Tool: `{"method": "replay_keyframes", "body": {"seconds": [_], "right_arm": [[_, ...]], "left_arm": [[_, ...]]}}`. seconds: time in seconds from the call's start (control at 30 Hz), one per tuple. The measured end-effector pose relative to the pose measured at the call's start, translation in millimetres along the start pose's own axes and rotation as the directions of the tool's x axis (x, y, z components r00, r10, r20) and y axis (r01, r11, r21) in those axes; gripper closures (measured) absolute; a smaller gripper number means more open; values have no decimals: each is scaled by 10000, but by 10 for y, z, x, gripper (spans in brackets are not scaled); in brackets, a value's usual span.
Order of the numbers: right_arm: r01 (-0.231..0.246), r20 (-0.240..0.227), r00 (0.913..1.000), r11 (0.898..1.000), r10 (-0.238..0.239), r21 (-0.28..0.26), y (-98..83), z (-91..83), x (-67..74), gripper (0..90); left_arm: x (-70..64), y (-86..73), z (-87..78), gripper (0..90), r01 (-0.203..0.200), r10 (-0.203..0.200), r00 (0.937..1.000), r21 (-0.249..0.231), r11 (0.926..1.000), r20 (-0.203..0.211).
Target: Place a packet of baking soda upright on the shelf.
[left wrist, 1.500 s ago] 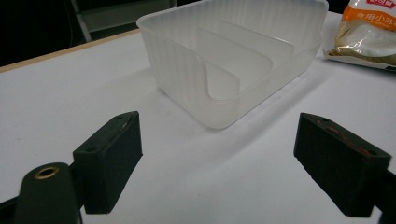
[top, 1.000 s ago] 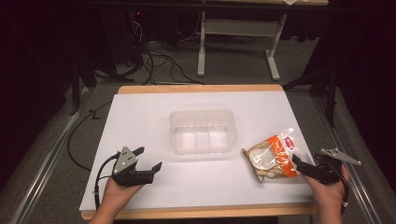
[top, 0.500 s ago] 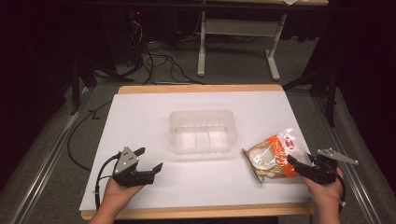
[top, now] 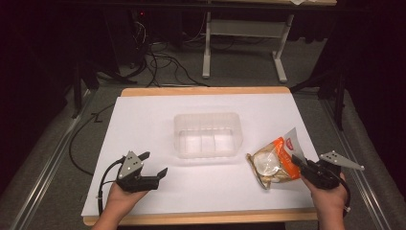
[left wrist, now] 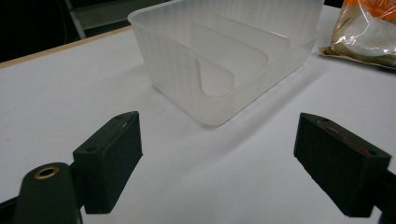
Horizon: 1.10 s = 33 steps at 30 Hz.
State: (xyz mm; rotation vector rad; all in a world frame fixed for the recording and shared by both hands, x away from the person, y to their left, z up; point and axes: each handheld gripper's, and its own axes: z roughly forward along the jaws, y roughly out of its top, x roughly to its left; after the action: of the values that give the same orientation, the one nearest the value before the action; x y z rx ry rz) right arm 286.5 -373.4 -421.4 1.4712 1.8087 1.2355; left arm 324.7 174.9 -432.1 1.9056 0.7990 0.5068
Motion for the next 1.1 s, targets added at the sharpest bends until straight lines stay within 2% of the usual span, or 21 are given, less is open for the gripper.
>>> {"method": "replay_keyframes", "body": {"seconds": [0.13, 0.27, 0.5, 0.77, 0.93, 1.1], "right_arm": [[87, -170, 9998, 9994, -92, -326, 42, -41, 62, 900], [533, -362, 9978, 9961, -559, -697, 101, -65, 231, 900], [729, -740, 9939, 9904, -819, -1179, 171, -82, 433, 900], [986, -1073, 9878, 9862, -1132, -1327, 224, -80, 608, 900], [1340, -996, 9838, 9807, -1490, -1426, 273, -76, 759, 900], [1370, -941, 9839, 9793, -1520, -1492, 297, -66, 804, 900]], "left_arm": [[0, 0, 0, 158, -2, 2, 10000, 0, 10000, 5], [-2, 0, 1, 158, -7, 7, 10000, -4, 10000, 7], [-3, -1, -4, 158, -40, 40, 10000, 24, 10000, 35], [-4, -1, -6, 157, -39, 39, 10000, -3, 10000, 22], [-2, -2, -6, 158, -51, 51, 10000, 13, 10000, 5], [3, -8, -24, 158, -63, 64, 10000, 41, 10000, -38]]}}
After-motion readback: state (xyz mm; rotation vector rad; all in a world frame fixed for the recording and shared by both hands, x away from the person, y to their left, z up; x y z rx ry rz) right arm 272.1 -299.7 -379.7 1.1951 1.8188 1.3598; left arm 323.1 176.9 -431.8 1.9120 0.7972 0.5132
